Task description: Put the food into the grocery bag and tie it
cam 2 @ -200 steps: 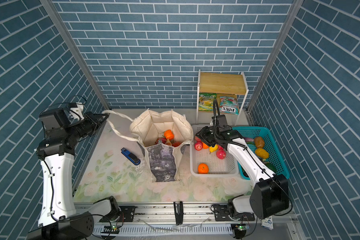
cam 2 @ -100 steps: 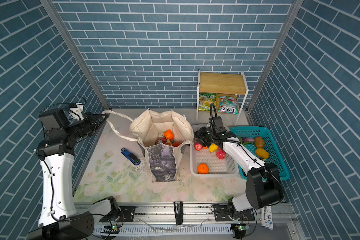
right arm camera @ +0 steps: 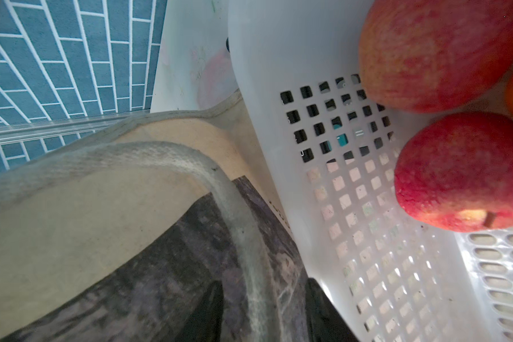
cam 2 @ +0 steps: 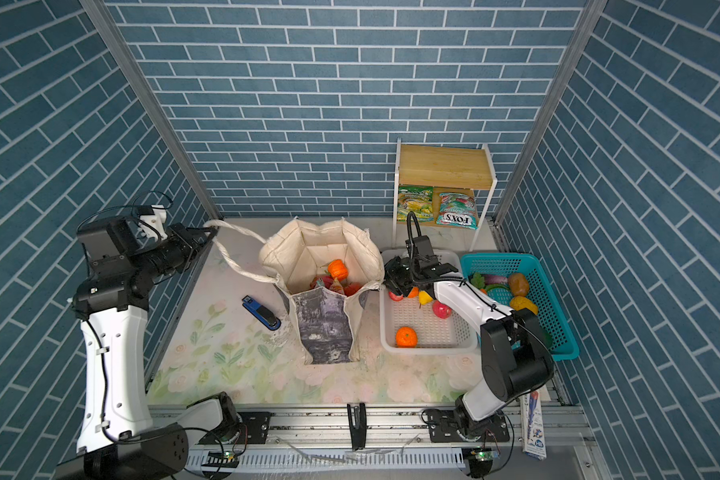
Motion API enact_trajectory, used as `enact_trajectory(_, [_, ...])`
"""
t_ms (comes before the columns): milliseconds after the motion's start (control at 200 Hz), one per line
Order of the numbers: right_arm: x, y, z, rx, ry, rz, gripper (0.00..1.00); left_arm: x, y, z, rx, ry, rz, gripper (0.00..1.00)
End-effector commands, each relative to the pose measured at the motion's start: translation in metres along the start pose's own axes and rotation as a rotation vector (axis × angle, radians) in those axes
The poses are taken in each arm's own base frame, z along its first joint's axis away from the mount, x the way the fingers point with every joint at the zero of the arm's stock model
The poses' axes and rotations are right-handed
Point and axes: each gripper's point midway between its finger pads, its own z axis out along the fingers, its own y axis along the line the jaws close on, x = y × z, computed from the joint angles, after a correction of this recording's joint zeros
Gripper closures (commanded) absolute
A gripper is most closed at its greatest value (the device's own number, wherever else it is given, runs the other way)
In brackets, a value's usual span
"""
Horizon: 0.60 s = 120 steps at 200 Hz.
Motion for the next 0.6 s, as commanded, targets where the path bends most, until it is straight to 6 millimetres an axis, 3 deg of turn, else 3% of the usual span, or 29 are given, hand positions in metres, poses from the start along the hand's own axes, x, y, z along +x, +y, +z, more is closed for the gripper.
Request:
enact_trajectory(0, [0.0,0.012,0.003,-0.038,0.008,0.013,0.57,-0.011,-0.012,-0.007,0.035,-0.051,0.06,0.97])
enact_trajectory(295, [-0.003,0.019,0.002,-0.086,-0.015,0.034,0.8,-0.012,-0.015,-0.009,0.038,-0.054,0.063,0.97])
enact_trajectory(465, [-0.005,0.028,-0.014,-0.116,-0.048,0.025,0.97,-0.012,-0.016,-0.009,0.039,-0.056,0.063,0.97])
enact_trajectory(595, [-0.01,0.032,-0.034,-0.137,-0.09,0.023,1.0,-0.013,-0.017,-0.011,0.041,-0.06,0.065,0.97])
